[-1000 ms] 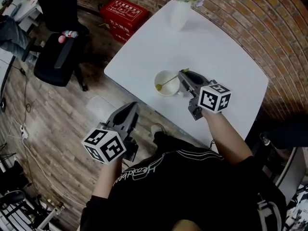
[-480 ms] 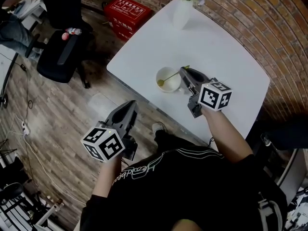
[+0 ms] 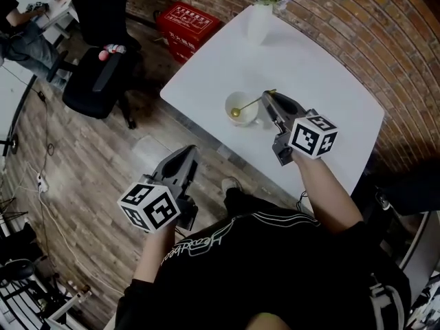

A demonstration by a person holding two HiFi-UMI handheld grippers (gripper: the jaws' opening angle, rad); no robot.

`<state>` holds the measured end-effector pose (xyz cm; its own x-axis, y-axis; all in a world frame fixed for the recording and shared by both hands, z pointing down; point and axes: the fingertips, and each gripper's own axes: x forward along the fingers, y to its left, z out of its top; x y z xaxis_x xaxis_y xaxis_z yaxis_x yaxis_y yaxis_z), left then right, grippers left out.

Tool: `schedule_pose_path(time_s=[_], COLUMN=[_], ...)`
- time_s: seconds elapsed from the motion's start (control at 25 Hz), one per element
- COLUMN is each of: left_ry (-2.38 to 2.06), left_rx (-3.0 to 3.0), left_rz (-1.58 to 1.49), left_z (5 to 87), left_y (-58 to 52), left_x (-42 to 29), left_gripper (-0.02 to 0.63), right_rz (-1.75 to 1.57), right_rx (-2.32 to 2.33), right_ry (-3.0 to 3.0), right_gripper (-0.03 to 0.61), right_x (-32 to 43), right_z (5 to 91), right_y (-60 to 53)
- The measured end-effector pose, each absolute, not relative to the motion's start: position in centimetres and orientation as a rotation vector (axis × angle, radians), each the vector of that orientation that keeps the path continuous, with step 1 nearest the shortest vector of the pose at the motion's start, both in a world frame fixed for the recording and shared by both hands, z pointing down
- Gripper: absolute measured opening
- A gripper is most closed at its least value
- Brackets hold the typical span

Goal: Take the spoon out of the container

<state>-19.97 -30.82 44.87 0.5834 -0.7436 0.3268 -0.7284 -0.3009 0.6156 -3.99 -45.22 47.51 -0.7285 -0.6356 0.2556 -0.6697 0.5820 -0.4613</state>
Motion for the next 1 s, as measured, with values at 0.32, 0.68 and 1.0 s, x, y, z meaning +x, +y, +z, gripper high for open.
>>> schedule_pose_path(time_s=[0.32, 0.68, 1.0], left_ry=[-1.199, -1.221, -1.232], left_rx=[2.113, 2.180, 2.242], left_rz=[-0.053, -0.077, -0.071], left_z=[42.0, 38.9, 36.8], left_y=[-27.0, -21.4, -17.1], left_x=[-19.2, -18.2, -17.0], left_gripper=[0.005, 0.005, 0.005], right_rz=[0.731, 0.644, 0.647], right_rx=[1.126, 0.872, 0.717], right_ry=[-2.851, -2.934, -2.976], right_gripper=[0.000, 0.000, 0.000], right_x=[-3.4, -6.2, -6.8], right_z=[42.0, 38.2, 36.6], right_y=[-40.7, -30.4, -22.9])
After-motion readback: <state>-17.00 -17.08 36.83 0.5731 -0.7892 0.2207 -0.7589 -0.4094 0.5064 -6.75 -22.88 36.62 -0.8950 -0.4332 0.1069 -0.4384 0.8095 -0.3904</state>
